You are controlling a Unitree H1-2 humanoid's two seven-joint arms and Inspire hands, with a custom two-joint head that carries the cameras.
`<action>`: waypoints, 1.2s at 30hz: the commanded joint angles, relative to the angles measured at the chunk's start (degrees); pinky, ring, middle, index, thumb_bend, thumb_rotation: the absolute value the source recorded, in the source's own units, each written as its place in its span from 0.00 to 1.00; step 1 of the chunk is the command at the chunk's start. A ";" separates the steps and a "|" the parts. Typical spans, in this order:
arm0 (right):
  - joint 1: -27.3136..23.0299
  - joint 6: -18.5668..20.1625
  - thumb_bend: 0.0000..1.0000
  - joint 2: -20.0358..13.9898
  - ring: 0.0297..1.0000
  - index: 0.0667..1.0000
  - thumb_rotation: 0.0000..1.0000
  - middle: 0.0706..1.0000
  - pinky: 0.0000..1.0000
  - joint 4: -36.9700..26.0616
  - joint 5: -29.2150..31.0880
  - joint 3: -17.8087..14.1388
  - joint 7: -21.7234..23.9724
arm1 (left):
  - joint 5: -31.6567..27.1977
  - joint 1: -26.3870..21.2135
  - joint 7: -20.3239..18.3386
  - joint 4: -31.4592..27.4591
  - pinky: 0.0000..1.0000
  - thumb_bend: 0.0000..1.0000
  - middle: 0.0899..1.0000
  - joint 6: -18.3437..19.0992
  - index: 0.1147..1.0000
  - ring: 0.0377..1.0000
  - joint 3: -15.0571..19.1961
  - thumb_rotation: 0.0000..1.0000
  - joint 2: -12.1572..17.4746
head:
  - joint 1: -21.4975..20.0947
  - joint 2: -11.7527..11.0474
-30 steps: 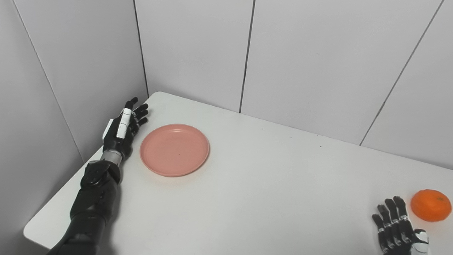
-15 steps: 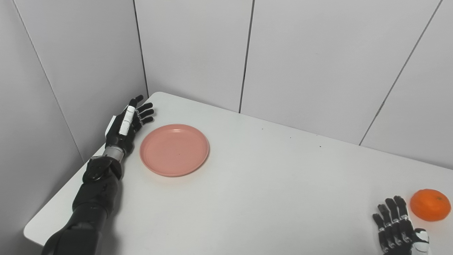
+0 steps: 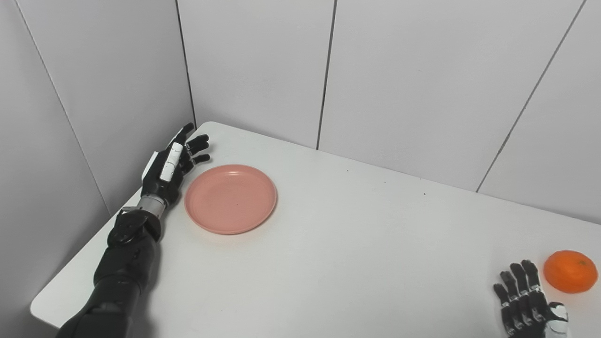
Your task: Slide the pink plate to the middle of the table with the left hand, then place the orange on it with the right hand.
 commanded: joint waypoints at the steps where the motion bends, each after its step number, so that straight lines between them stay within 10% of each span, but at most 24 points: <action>1: 4.01 1.11 0.81 -0.50 1.00 1.00 1.00 1.00 1.00 3.73 0.23 -0.38 0.73 | -1.25 2.35 -1.44 0.07 0.78 0.97 0.81 -0.16 0.92 0.83 -0.11 0.78 -1.82 | 0.08 0.00; 12: 4.33 1.85 0.78 -0.30 1.00 1.00 1.00 1.00 1.00 2.86 -0.12 -0.40 0.48 | -2.86 5.57 -1.96 -8.60 0.79 0.96 0.84 5.73 0.93 0.85 -1.05 0.80 -4.40 | -0.22 0.30; 21: 4.33 2.17 0.79 -0.08 1.00 1.00 1.00 0.99 1.00 2.50 -0.43 -0.38 0.19 | -1.79 8.15 1.86 -18.90 0.99 0.92 0.88 13.71 0.99 0.92 -2.27 0.81 -5.65 | -0.33 0.42; 36: 4.43 2.48 0.78 0.05 1.00 1.00 1.00 1.00 1.00 2.21 -0.46 -0.34 0.21 | -0.35 9.17 3.93 -24.07 1.00 0.94 0.87 17.10 0.98 0.93 -3.68 0.79 -6.01 | -0.27 0.45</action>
